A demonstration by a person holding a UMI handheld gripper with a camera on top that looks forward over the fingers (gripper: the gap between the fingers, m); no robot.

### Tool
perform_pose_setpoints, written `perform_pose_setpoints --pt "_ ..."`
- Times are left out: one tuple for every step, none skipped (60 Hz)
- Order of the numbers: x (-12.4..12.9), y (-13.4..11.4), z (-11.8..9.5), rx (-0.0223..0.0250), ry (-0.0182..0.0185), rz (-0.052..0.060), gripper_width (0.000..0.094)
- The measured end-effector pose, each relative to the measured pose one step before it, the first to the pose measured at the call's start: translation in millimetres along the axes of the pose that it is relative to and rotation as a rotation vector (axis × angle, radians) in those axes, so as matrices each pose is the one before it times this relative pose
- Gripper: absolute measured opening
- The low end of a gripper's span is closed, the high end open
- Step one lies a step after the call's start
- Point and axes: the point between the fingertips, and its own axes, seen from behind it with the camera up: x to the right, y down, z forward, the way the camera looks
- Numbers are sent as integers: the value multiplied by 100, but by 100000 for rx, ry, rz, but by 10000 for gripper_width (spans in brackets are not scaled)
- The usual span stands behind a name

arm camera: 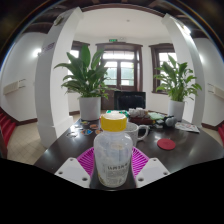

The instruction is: Pour water

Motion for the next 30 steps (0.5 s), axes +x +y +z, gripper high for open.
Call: perform_pose_setpoints --pt "310 -192 278 -410 117 199 455" --pt "111 -161 183 -469 52 228 453" --pt "197 -342 380 -340 -93 526 453" --pt "-2460 -191 -1228 66 353 1870 452" --pt "-70 -311 392 -319 -496 1581 454" --pt "-161 -341 443 -110 -727 1898 455" --pt "-293 -517 420 31 -919 2215 455" --pt "-419 -508 316 69 -978 2553 454" --pt "-495 -509 361 12 -1060 2895 454" --pt "-538 -503 490 -217 -1110 3373 454" --pt "-610 -807 910 -711 -984 3553 455" --pt "-2763 76 -422 546 -868 4245 456" --pt "-766 -482 452 188 -1513 4027 454" --pt "-766 -549 621 358 -1440 3812 454" --pt "-703 -451 633 337 -1453 4050 454" --pt "-650 -375 734 -198 -1370 4564 455" --pt "-638 -265 787 -616 -1300 4943 454" --pt "-582 -179 805 -610 -1304 4951 454" --pt "-745 -620 1062 -637 -983 4510 454" --pt "-1742 44 250 667 -981 5382 454" --pt "-455 -280 862 50 -1115 5065 454" --pt "-372 -207 866 121 -1147 5289 455" --pt "-374 -173 841 113 -1227 5451 454" --pt "-368 -200 806 178 -1212 5451 454" --pt "-396 -284 734 278 -1181 5468 455" --pt "-1136 -912 808 265 -1117 5338 455" --pt "1608 -2371 -606 235 -1016 4685 456" --pt "-380 -468 657 973 -842 4767 455" --pt "-339 -525 650 1172 -792 4461 456" --pt "-346 -526 667 1178 -802 4226 455"
